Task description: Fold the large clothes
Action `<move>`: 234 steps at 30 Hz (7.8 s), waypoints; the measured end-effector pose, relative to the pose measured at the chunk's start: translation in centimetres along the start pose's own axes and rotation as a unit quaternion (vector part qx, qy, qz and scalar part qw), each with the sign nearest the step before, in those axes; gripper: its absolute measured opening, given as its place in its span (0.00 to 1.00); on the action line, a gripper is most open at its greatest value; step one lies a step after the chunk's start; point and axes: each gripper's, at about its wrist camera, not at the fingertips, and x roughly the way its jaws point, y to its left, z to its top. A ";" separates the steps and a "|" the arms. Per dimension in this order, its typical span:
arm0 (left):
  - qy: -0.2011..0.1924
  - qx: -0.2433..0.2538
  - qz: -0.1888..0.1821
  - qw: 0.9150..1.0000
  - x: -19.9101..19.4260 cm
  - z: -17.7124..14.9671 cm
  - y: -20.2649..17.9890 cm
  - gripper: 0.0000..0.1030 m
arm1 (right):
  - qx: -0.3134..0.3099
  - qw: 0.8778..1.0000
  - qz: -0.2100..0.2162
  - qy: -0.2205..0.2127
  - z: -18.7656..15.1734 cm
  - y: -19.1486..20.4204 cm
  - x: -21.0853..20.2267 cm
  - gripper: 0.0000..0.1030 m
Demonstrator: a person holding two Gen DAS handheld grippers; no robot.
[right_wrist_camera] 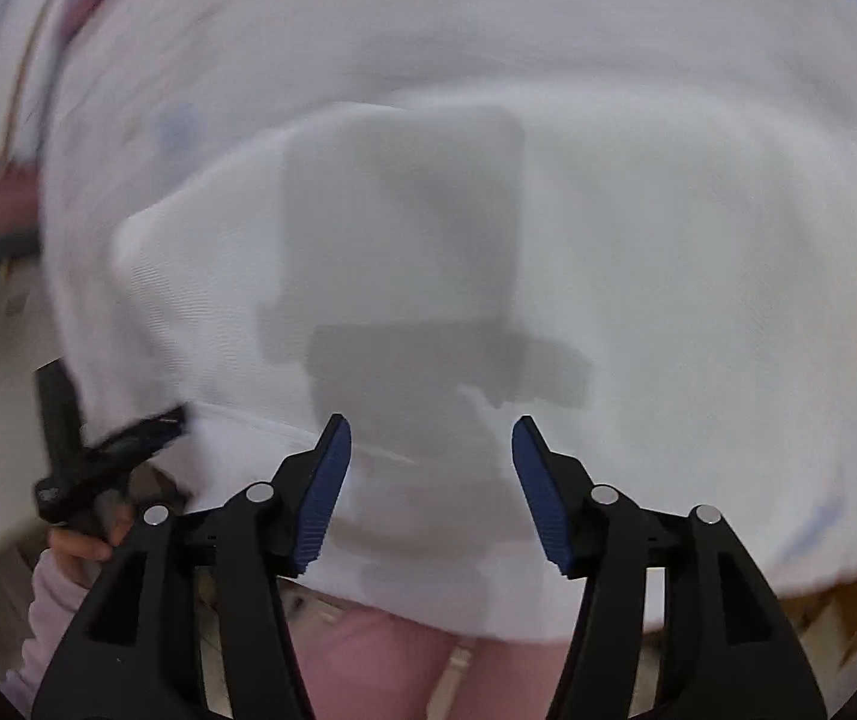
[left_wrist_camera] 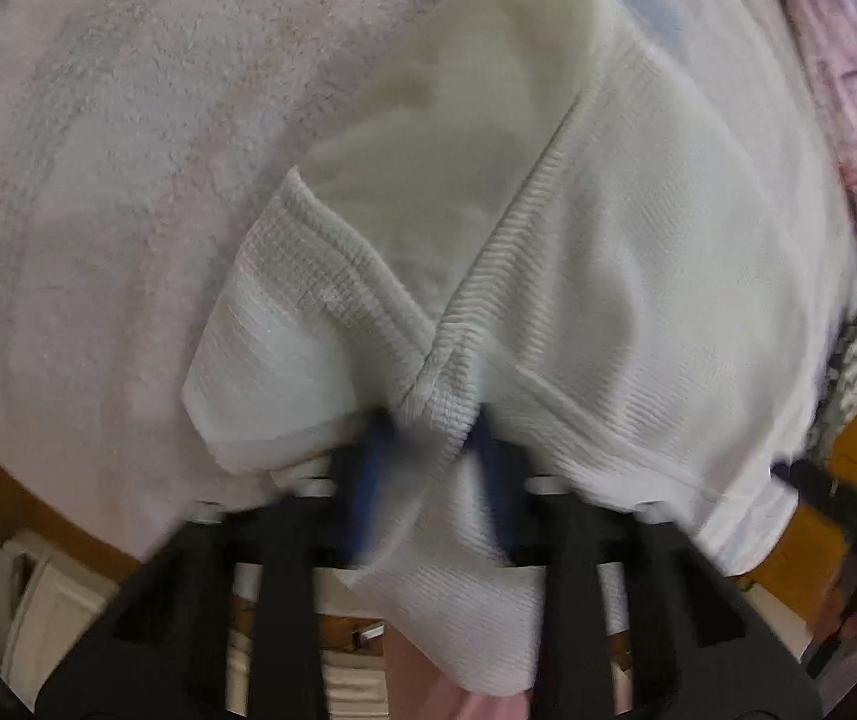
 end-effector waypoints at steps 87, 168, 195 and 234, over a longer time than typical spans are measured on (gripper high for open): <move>-0.001 0.267 0.075 0.961 -4.2 -10.2 -20.6 0.66 | 0.178 0.970 0.001 -0.164 -16.2 -14.6 -10.1 0.59; 0.017 0.280 0.236 0.930 1.5 -7.8 -20.5 0.14 | 0.136 0.989 -0.027 -0.054 -13.1 -16.9 -3.6 0.04; -0.096 0.193 0.201 0.956 -3.5 -2.8 -6.0 0.14 | 0.125 0.969 -0.151 -0.152 -11.4 -6.4 -4.1 0.05; -0.032 0.154 0.225 0.962 -7.0 -7.8 3.7 0.26 | 0.184 0.977 -0.076 -0.072 -10.4 -8.6 -1.9 0.52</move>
